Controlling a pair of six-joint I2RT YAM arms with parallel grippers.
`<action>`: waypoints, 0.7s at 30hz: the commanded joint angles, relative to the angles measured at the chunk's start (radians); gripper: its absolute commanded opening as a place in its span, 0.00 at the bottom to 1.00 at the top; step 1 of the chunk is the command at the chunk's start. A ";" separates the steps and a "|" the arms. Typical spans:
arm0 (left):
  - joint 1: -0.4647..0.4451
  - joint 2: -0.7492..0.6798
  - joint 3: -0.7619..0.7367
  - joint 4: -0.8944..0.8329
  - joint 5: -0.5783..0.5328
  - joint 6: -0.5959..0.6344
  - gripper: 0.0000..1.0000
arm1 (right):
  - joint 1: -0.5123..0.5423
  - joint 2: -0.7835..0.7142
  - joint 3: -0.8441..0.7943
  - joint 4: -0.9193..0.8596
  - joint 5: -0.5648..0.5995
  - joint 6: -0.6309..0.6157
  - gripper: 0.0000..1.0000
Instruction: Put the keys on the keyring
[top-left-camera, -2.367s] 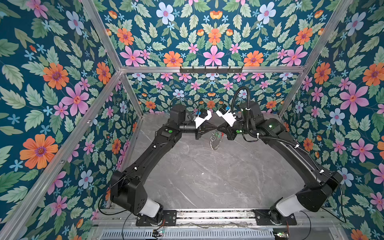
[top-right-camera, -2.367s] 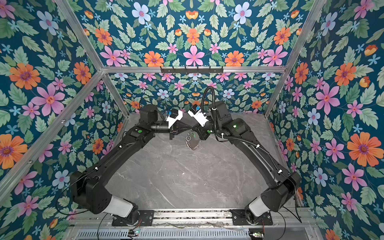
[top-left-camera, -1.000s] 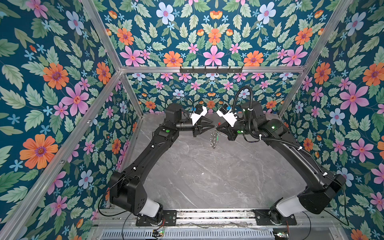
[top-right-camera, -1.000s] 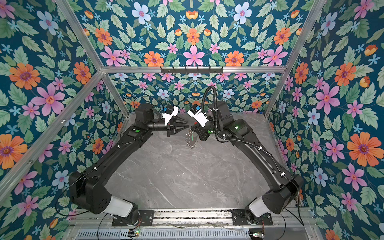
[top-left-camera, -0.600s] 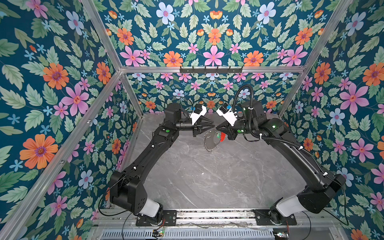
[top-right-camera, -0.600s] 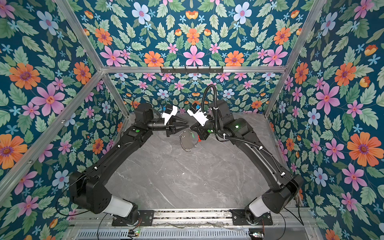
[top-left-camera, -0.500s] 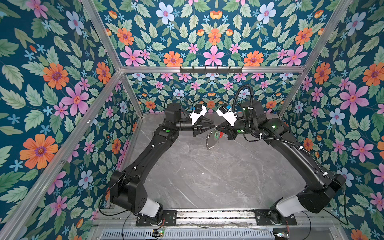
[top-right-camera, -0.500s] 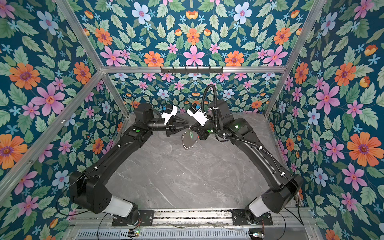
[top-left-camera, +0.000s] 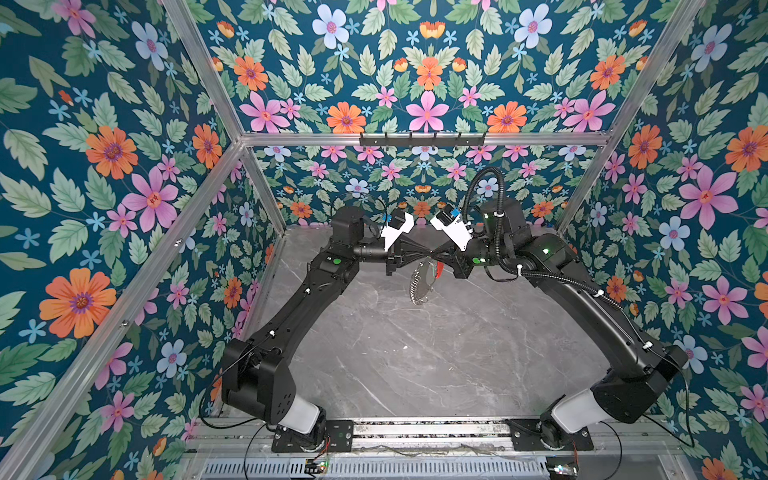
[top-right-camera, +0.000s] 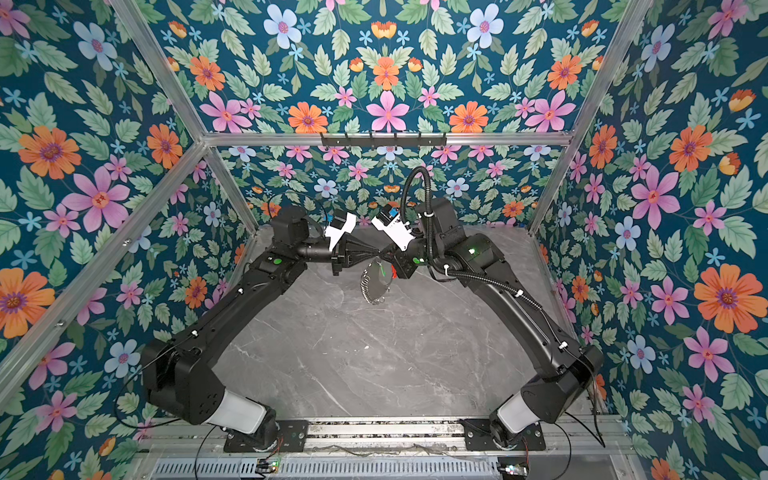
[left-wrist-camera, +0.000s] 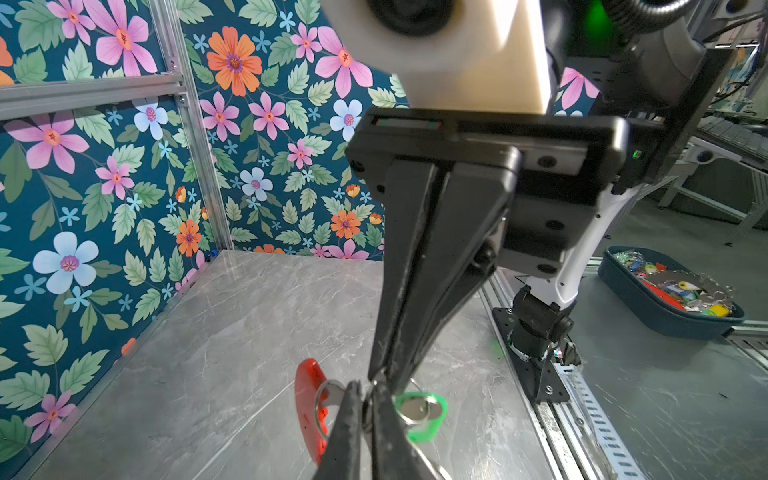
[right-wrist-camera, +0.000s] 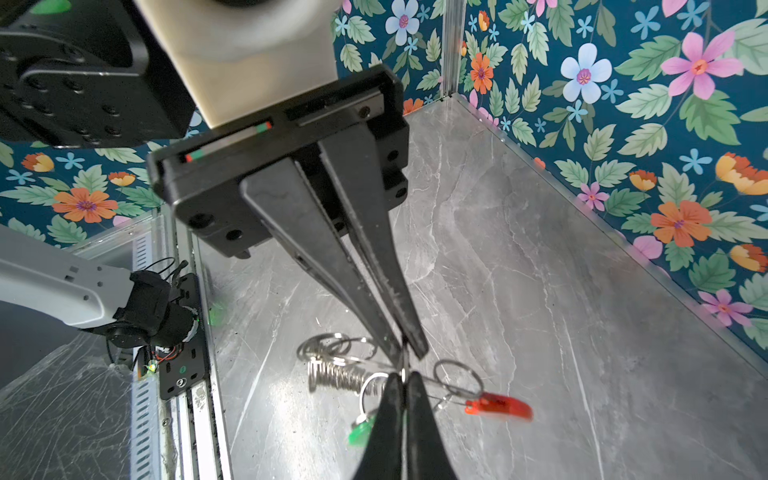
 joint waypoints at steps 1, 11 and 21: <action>0.000 0.003 0.006 0.022 -0.003 -0.004 0.00 | 0.006 0.003 0.006 0.018 -0.029 -0.019 0.00; 0.001 -0.032 -0.144 0.483 -0.088 -0.332 0.00 | -0.024 -0.074 -0.103 0.131 -0.010 0.142 0.26; 0.001 -0.017 -0.264 0.995 -0.172 -0.694 0.00 | -0.142 -0.139 -0.257 0.460 -0.339 0.448 0.40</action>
